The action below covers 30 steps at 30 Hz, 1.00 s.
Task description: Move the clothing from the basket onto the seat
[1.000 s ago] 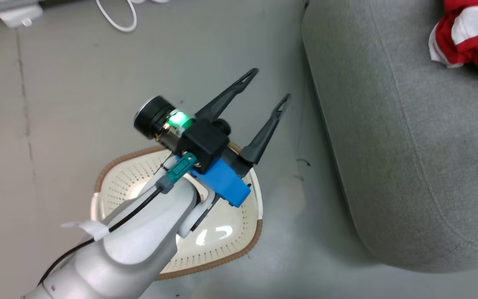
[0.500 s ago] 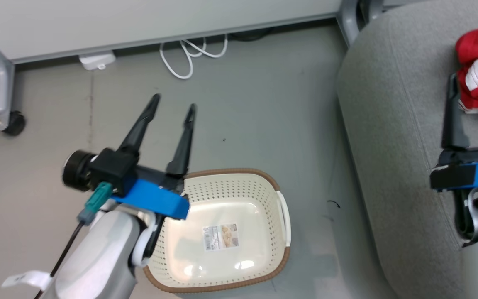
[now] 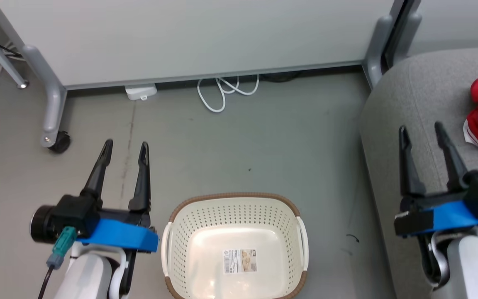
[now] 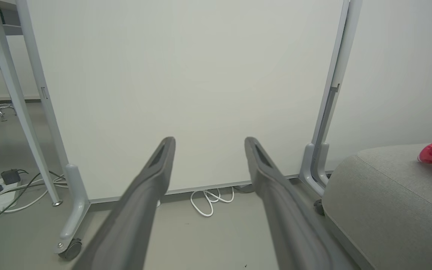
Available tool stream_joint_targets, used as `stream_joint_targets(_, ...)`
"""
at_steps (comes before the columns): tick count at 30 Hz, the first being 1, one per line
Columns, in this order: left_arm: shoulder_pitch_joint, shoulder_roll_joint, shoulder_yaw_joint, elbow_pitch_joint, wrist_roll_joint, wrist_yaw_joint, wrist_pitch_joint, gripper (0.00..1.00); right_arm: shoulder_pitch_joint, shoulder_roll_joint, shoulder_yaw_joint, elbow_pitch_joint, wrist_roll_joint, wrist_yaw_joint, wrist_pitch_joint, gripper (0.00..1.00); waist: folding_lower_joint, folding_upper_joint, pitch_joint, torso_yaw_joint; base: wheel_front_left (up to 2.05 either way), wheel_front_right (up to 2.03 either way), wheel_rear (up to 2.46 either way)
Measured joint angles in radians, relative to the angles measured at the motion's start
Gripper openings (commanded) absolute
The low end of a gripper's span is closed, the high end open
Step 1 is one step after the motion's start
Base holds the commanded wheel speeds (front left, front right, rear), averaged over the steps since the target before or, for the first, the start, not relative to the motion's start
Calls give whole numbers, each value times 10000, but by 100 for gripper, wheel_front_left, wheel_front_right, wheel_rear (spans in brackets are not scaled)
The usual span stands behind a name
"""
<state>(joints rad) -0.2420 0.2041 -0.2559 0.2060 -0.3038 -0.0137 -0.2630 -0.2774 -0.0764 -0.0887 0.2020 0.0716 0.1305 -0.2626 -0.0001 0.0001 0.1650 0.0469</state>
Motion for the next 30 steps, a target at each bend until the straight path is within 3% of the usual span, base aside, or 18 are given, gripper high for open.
stream_joint_targets(14,1413,-874,1352,224,899,-663,0,100,1569,240,-159,-79,107,0,0,100,0,0,-934,112,0,0,0)
stream_joint_targets(30,1665,-1202,1787,416,1298,-1005,0,100,1892,251,-127,69,458,0,0,100,0,0,-1365,-237,0,0,0)
